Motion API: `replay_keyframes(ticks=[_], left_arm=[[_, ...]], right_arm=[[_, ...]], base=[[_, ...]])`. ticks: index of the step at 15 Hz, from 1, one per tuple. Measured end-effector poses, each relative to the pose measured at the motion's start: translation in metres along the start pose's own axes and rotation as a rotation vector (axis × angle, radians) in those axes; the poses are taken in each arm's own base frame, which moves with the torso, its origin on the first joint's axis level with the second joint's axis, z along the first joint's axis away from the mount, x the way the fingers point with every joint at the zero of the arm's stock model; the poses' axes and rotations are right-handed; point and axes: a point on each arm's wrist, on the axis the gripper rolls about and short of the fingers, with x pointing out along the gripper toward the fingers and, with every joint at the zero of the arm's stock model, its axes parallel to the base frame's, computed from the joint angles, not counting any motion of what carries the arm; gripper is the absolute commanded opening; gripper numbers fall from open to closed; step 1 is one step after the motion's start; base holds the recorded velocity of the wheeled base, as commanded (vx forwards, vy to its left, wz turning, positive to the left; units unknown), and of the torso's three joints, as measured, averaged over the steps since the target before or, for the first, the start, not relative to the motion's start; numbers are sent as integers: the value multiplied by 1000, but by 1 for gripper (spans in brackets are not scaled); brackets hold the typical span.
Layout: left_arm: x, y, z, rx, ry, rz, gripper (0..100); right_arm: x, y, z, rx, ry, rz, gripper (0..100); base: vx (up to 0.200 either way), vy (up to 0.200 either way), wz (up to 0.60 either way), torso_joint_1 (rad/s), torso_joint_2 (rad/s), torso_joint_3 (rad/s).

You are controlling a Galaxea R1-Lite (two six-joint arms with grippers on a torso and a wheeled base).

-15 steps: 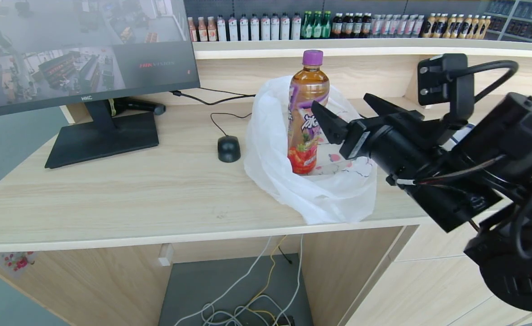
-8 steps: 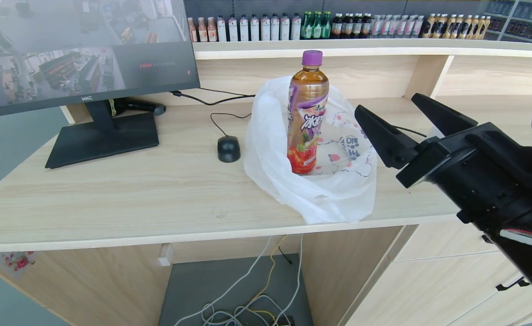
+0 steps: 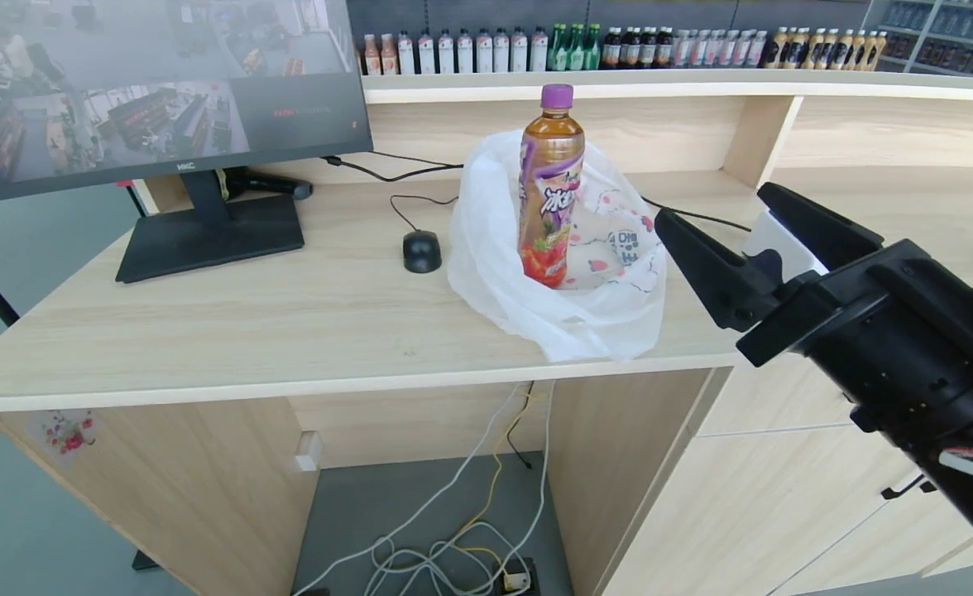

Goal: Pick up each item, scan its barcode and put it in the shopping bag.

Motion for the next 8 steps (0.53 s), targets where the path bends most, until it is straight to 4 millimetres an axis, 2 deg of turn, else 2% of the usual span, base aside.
replay_keyframes(ticks=[3,8], left_arm=[[0,0,0,0,0,0,100],[0,0,0,0,1,0,100]], right_arm=[[-3,-1,-2,-2,6,-1,100],[-5,-1,-3,-2,3,2,100]], base=[[0,0,0,0,0,0],[0,-200,0,6,2,2]])
